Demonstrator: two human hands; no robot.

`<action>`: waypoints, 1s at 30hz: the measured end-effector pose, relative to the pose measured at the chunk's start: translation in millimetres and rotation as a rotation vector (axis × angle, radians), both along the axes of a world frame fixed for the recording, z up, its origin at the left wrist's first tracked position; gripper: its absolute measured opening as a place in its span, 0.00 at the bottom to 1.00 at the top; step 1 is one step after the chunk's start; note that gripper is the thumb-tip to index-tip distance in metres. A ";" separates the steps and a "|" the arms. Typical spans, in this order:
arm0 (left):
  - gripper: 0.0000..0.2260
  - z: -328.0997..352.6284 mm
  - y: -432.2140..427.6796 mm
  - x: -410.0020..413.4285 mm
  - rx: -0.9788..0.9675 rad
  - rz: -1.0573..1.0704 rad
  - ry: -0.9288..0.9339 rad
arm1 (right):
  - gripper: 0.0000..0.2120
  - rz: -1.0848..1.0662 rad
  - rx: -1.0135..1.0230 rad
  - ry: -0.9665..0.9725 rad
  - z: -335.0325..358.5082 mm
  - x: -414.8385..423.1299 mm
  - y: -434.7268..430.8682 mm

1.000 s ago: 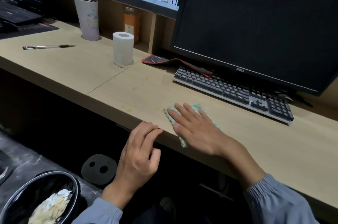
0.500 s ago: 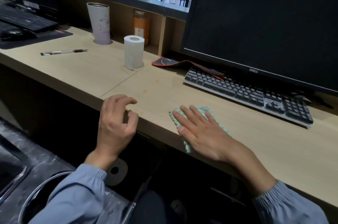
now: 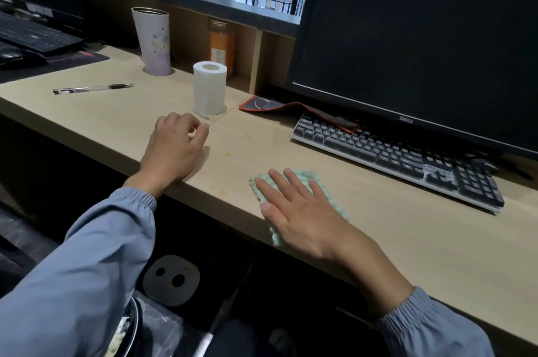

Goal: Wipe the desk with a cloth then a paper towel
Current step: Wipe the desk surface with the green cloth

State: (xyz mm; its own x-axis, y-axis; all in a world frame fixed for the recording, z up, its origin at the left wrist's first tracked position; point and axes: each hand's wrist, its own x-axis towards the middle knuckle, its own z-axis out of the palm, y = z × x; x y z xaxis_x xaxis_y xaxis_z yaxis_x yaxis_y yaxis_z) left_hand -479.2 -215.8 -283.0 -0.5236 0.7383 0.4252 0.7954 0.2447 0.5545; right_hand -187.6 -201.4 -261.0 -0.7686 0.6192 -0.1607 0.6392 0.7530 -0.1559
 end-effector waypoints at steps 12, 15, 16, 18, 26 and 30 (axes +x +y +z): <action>0.18 -1.8 -1.5 3.7 -0.134 0.138 0.087 | 0.26 -0.017 -0.023 0.005 -2.8 -26.9 17.6; 0.19 -3.3 -2.6 3.5 -0.145 0.160 0.089 | 0.26 -0.047 -0.031 0.005 -0.7 -28.4 37.1; 0.19 -3.4 -3.0 3.7 -0.148 0.162 0.089 | 0.26 -0.056 -0.031 0.005 0.0 -29.3 44.7; 0.18 -3.2 -3.4 4.4 -0.153 0.159 0.091 | 0.26 -0.065 -0.025 0.004 1.3 -31.4 59.5; 0.17 -2.8 -3.7 5.0 -0.157 0.163 0.085 | 0.26 0.055 -0.008 -0.048 7.2 -33.7 105.5; 0.17 -3.5 -2.6 5.9 -0.137 0.169 0.073 | 0.26 0.104 -0.004 -0.048 8.6 -38.0 111.7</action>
State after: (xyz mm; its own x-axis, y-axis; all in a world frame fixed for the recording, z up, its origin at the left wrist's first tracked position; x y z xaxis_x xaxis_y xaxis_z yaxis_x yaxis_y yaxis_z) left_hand -473.3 -218.4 -286.5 -0.6159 0.6963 0.3686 0.7737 0.4465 0.4494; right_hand -225.6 -89.8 -252.5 -0.8202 0.5354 -0.2013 0.5642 0.8154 -0.1300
